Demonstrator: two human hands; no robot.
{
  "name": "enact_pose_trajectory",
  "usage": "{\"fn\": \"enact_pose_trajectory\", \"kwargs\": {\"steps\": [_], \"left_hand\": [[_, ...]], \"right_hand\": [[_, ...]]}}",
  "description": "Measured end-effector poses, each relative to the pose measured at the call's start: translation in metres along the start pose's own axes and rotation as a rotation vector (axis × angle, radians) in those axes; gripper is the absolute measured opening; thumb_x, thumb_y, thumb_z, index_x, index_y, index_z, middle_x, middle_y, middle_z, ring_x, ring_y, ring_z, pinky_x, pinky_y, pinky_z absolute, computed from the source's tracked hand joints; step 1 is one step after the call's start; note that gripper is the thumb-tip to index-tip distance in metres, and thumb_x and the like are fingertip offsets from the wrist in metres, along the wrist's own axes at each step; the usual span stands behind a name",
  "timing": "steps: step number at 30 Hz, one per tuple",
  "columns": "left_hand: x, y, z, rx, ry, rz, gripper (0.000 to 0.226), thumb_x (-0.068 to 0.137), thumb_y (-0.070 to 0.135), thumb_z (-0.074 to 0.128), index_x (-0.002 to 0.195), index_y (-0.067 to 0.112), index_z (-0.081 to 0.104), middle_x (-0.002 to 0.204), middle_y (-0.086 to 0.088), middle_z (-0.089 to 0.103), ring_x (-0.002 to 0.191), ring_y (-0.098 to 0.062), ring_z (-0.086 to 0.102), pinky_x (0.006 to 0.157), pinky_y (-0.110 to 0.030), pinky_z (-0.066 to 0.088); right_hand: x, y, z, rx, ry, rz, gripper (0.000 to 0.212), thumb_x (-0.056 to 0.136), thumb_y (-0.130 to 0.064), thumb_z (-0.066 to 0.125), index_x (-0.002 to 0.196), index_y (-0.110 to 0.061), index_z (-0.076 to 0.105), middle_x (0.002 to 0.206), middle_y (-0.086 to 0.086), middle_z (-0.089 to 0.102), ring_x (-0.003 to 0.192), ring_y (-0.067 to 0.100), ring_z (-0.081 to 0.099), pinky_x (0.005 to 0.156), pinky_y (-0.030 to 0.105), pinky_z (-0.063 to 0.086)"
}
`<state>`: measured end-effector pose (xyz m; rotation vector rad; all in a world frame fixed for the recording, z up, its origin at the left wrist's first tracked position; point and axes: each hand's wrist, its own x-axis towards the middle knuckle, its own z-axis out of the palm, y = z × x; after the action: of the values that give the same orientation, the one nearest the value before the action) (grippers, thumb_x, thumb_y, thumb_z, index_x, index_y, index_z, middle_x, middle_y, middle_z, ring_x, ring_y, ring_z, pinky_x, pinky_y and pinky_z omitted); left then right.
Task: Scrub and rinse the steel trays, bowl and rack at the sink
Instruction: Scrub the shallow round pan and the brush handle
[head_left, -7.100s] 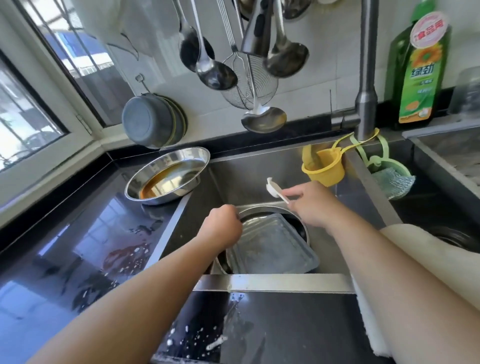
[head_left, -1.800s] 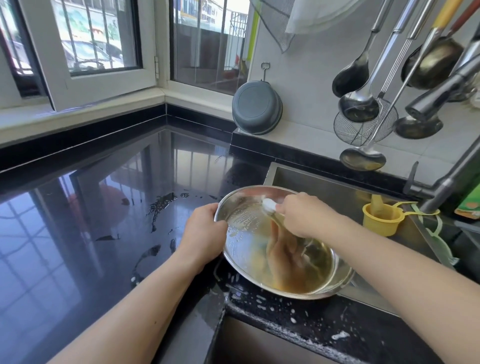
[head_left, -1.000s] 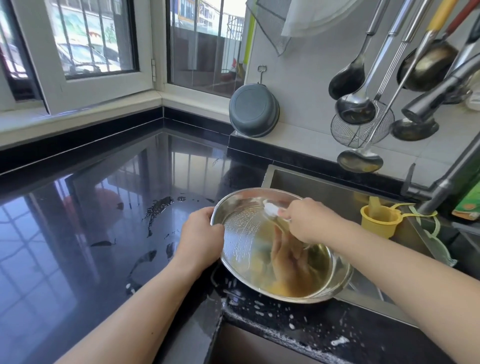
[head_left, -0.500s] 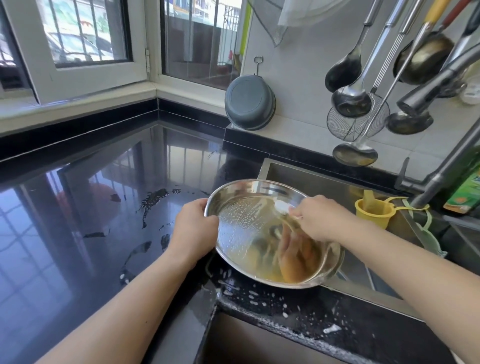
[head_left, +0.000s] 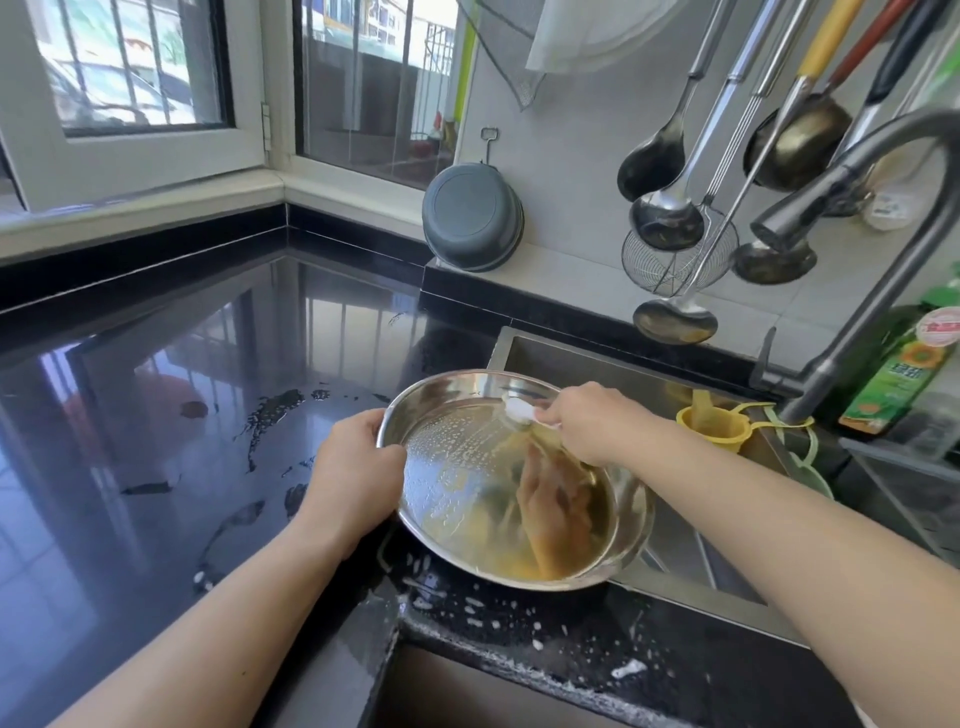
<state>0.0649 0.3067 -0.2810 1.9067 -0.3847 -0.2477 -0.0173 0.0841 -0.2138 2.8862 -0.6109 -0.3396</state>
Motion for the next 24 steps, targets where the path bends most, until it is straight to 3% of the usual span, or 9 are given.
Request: {"fn": "enact_pose_trajectory", "kwargs": {"steps": [4,6,8,12,15,17,19,22,24], "left_hand": [[0.001,0.002,0.001,0.011,0.008,-0.002,0.035,0.082,-0.001,0.051,0.091,0.022,0.075,0.081,0.003,0.076,0.083,-0.026,0.073,0.080,-0.048,0.061],[0.002,-0.001,0.002,0.018,0.002,-0.006,0.034,0.082,0.000,0.052,0.092,0.022,0.075,0.081,0.004,0.077,0.085,-0.025,0.073,0.081,-0.047,0.060],[0.002,-0.003,0.002,0.027,-0.008,-0.004,0.034,0.083,-0.001,0.053,0.092,0.023,0.076,0.081,0.006,0.077,0.084,-0.022,0.072,0.081,-0.042,0.060],[0.001,-0.002,0.001,0.030,-0.031,0.006,0.037,0.081,-0.002,0.052,0.089,0.024,0.077,0.079,0.009,0.076,0.083,-0.020,0.072,0.079,-0.038,0.058],[0.001,0.000,-0.001,0.025,-0.025,0.005,0.037,0.081,-0.003,0.050,0.088,0.024,0.076,0.079,0.007,0.076,0.084,-0.023,0.072,0.079,-0.037,0.058],[0.000,0.002,-0.001,0.027,-0.025,0.006,0.037,0.081,-0.003,0.051,0.087,0.024,0.076,0.079,0.006,0.076,0.084,-0.025,0.072,0.079,-0.040,0.058],[-0.001,0.002,-0.001,0.030,-0.023,0.000,0.036,0.081,-0.001,0.051,0.088,0.023,0.076,0.080,0.005,0.076,0.084,-0.025,0.072,0.080,-0.043,0.059],[0.001,0.001,0.001,0.023,-0.005,-0.022,0.030,0.081,0.002,0.052,0.088,0.021,0.075,0.081,0.004,0.076,0.086,-0.025,0.072,0.081,-0.045,0.060],[0.001,0.001,0.002,0.027,-0.003,-0.021,0.029,0.081,0.002,0.052,0.088,0.018,0.075,0.081,0.001,0.076,0.087,-0.028,0.071,0.080,-0.046,0.059]], "right_hand": [[-0.015,0.012,-0.007,-0.144,-0.076,0.097,0.025,0.092,-0.005,0.046,0.110,-0.011,0.063,0.086,0.005,0.053,0.079,0.028,0.059,0.072,0.038,0.054],[-0.021,0.017,-0.011,-0.158,-0.138,0.155,0.013,0.090,-0.004,0.048,0.094,-0.013,0.057,0.078,0.003,0.048,0.076,0.028,0.058,0.069,0.036,0.051],[-0.019,0.019,-0.012,-0.148,-0.136,0.169,0.015,0.086,-0.002,0.049,0.093,-0.011,0.058,0.078,0.004,0.047,0.078,0.030,0.058,0.068,0.036,0.050],[-0.001,0.006,-0.007,-0.012,-0.049,0.096,0.039,0.095,-0.010,0.042,0.126,-0.017,0.063,0.105,0.009,0.058,0.085,0.032,0.054,0.077,0.038,0.050],[0.008,-0.005,-0.004,0.042,0.014,0.067,0.042,0.101,-0.012,0.038,0.135,-0.020,0.061,0.116,0.010,0.062,0.086,0.031,0.054,0.078,0.040,0.052],[0.004,-0.004,-0.001,0.007,0.005,0.059,0.038,0.099,-0.010,0.039,0.129,-0.017,0.062,0.113,0.009,0.061,0.085,0.031,0.054,0.078,0.041,0.053],[-0.007,0.002,-0.002,-0.079,-0.006,0.076,0.020,0.095,-0.010,0.044,0.108,-0.014,0.059,0.104,0.008,0.060,0.082,0.031,0.055,0.075,0.040,0.051],[-0.028,0.009,-0.011,-0.176,-0.157,0.154,0.012,0.093,-0.005,0.048,0.097,-0.014,0.055,0.083,0.003,0.048,0.077,0.027,0.056,0.069,0.036,0.048],[-0.036,0.010,-0.012,-0.167,-0.228,0.193,0.011,0.091,0.000,0.049,0.087,-0.010,0.051,0.080,0.003,0.049,0.070,0.021,0.054,0.063,0.031,0.046]]}}
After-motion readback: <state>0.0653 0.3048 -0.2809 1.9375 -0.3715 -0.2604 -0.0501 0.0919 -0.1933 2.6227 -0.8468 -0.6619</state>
